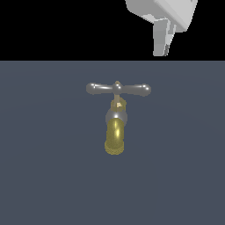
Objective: Turn on the faucet by rotating a designated handle.
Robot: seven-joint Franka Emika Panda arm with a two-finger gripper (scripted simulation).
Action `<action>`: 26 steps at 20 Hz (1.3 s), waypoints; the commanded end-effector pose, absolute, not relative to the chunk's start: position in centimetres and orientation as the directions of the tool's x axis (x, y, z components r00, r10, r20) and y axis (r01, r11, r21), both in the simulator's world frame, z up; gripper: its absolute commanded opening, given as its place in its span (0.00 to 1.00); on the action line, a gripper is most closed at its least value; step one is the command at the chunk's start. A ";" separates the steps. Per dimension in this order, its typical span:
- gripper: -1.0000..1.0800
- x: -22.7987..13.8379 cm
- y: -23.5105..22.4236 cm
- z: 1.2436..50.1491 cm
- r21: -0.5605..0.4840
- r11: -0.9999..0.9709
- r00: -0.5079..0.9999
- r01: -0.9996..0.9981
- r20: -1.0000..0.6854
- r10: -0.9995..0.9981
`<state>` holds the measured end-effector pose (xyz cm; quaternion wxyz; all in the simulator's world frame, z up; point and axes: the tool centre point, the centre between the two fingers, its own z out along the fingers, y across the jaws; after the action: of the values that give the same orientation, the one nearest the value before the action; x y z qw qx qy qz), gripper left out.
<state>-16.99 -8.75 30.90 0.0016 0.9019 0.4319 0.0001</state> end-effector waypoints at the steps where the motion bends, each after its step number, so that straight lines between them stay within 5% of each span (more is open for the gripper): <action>1: 0.00 -16.2 -9.2 29.7 0.004 -0.582 0.582 0.813 -0.002 0.813; 26: 0.00 -8.8 -10.5 20.5 0.002 -0.184 0.184 0.983 -0.003 0.983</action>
<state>-9.13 -10.51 20.82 0.0017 0.7747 0.6323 -0.0009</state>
